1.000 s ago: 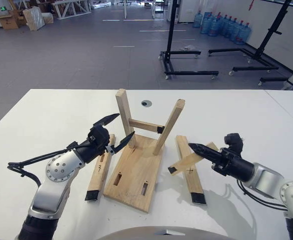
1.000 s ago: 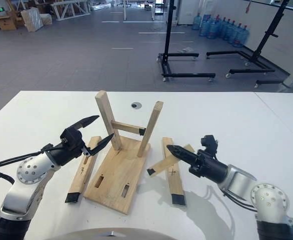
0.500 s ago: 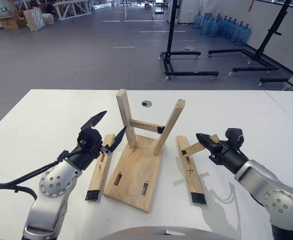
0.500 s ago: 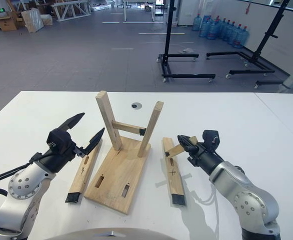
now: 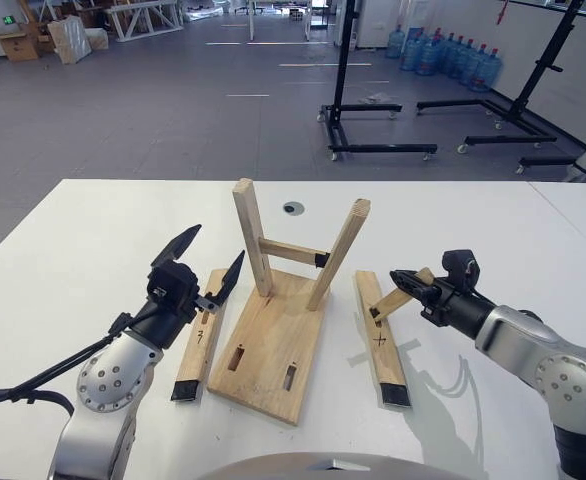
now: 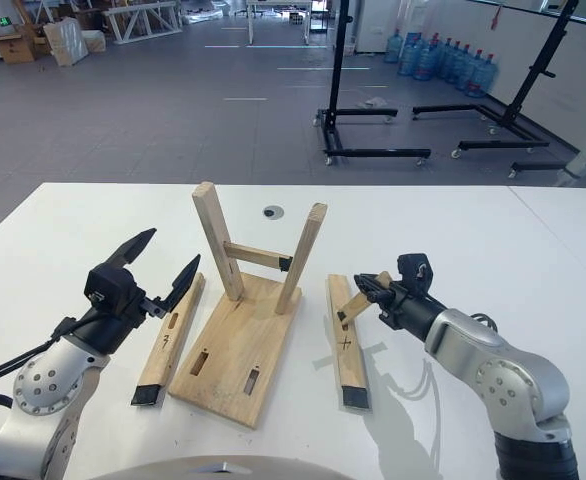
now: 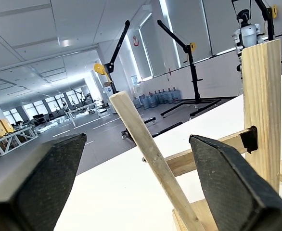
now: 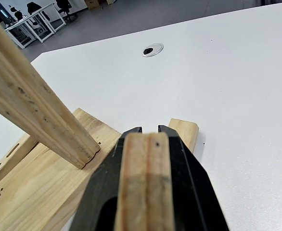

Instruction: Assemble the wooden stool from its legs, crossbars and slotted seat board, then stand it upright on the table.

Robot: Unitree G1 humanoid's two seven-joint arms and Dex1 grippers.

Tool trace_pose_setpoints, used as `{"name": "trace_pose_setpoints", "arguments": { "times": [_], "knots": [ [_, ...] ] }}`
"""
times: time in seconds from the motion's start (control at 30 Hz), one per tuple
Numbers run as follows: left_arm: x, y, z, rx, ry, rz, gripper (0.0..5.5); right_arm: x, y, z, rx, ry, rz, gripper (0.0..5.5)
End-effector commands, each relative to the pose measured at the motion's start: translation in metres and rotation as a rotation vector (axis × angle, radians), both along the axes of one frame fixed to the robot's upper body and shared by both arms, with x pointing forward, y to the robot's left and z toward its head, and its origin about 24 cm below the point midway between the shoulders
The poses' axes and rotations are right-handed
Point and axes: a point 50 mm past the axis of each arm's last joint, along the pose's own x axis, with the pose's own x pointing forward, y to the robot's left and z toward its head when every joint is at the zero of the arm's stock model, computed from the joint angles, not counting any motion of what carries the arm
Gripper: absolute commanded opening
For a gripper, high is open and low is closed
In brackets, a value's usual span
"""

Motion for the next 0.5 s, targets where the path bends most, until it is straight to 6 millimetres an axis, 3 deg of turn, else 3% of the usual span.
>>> {"name": "trace_pose_setpoints", "arguments": {
  "times": [0.03, 0.13, 0.27, 0.4, 0.5],
  "knots": [
    [-0.002, -0.002, 0.001, 0.004, -0.006, 0.013, 3.92, -0.003, -0.003, -0.009, -0.014, 0.095, 0.013, 0.39],
    [-0.002, -0.002, 0.001, -0.004, -0.016, 0.038, 3.92, 0.006, 0.0, -0.001, -0.003, 0.036, 0.041, 0.39],
    [0.002, -0.001, 0.003, -0.019, -0.035, 0.035, 3.92, 0.027, 0.012, 0.038, 0.092, -0.19, 0.047, 0.39],
    [0.014, 0.006, 0.01, -0.019, -0.065, 0.011, 3.92, 0.033, 0.03, 0.083, 0.163, -0.425, 0.058, 0.39],
    [0.027, 0.007, 0.014, -0.025, -0.086, -0.027, 3.92, 0.039, 0.02, 0.099, -0.033, -0.545, -0.032, 0.39]
  ]
}}
